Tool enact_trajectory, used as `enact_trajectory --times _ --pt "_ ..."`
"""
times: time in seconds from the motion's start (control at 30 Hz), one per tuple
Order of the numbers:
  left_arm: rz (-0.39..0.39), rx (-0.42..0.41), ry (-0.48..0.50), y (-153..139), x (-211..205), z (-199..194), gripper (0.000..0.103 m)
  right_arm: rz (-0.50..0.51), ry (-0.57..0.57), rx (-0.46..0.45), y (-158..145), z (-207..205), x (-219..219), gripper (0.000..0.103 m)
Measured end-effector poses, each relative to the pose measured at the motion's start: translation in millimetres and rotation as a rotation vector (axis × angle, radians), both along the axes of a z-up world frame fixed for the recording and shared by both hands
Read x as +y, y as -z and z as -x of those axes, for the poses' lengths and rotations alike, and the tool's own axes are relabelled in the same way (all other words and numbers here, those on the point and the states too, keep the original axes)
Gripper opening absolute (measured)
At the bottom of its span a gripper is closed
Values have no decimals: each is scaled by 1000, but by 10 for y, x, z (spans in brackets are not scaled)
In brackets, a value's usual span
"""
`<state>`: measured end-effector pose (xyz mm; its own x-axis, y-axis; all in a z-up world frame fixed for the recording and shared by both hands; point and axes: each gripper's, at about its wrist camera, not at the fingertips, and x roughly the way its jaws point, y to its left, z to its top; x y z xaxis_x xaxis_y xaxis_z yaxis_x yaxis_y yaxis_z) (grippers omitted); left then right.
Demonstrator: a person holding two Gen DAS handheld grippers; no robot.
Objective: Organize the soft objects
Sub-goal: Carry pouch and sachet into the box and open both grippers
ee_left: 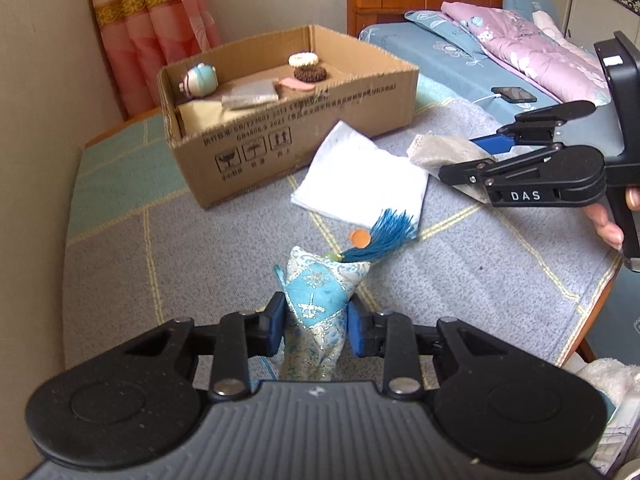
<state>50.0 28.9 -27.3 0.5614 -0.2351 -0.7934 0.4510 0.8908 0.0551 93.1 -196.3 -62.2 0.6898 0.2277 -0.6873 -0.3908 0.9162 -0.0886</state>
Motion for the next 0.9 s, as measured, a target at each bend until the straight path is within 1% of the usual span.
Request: enact_trajectory --times 0.23,0.53,0.73,0.9 --pt "-17 -85 27 -307 -47 9 30 -17 -12 -37 -183 71 -70 43" --pt "-34 -161 66 -570 -167 -103 30 -22 -51 -79 -377 112 -46 43" --pt "-42 -218 88 -802 -249 -348 30 1 -74 -121 -506 108 -27 43" --pt "-42 -261 112 -1029 -402 -715 30 -10 -78 -144 -630 35 -49 43"
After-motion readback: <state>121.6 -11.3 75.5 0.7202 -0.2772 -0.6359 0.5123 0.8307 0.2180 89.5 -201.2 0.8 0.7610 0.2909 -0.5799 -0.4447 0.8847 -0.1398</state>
